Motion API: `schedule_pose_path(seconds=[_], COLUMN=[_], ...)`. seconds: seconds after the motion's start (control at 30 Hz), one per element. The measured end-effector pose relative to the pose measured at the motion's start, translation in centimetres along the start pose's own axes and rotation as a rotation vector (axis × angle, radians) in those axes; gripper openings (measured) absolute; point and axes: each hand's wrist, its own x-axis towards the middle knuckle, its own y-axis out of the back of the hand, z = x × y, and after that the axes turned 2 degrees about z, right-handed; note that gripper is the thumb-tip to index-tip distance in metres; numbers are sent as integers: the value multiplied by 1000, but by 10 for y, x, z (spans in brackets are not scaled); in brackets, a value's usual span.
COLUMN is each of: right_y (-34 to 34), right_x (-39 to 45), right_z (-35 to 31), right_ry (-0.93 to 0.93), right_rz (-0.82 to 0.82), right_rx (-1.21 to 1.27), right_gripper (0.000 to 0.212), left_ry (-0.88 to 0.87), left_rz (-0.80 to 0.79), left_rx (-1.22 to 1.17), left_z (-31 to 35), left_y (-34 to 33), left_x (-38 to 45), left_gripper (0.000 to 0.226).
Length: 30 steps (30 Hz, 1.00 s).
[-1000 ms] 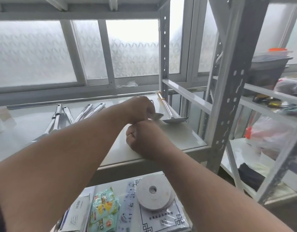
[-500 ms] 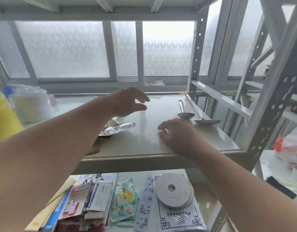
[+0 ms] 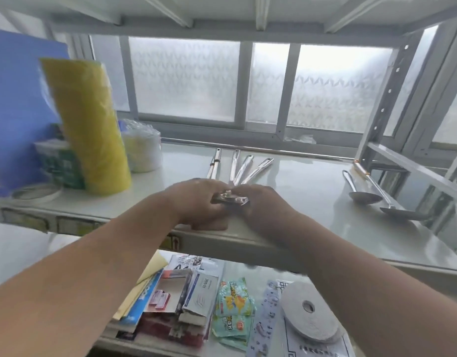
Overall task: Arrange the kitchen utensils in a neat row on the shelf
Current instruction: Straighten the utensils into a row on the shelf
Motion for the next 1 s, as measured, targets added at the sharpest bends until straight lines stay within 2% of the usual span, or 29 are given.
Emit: schedule_pose_path(seconds=[0.1, 0.2, 0.3, 0.43, 0.53, 0.6, 0.67, 0.73, 0.83, 1.0], right_y=[-10, -16, -15, -7, -3, 0, 2, 7, 19, 34], right_x=[19, 31, 28, 19, 15, 8, 0, -12, -27, -51], right_z=[-7, -7, -3, 4, 6, 8, 12, 16, 22, 37], right_ry=[23, -5, -54, -143, -185, -186, -151, -124, -110, -85], right_rz=[7, 3, 49, 102, 151, 168, 181, 187, 180, 271], right_rx=[-3, 21, 71, 140, 134, 97, -16, -136, -243, -347], right_gripper=[32, 32, 35, 42, 47, 45, 34, 22, 34, 32], left_ry=[90, 152, 182, 220, 165, 101, 61, 33, 7, -10], left_rz=[139, 228, 260, 299, 352, 388, 401, 406, 410, 362], left_rx=[-25, -60, -62, -112, -117, -127, -140, -159, -184, -94], left_z=[-17, -22, -24, -28, -21, -15, -14, -14, -13, -13], left_y=[-7, -12, -18, -21, -20, -17, -14, -14, -16, -17], left_x=[-5, -6, -4, -4, -10, -16, -19, -20, -20, -19], left_gripper=[51, 49, 39, 42, 43, 54, 60, 57, 50, 62])
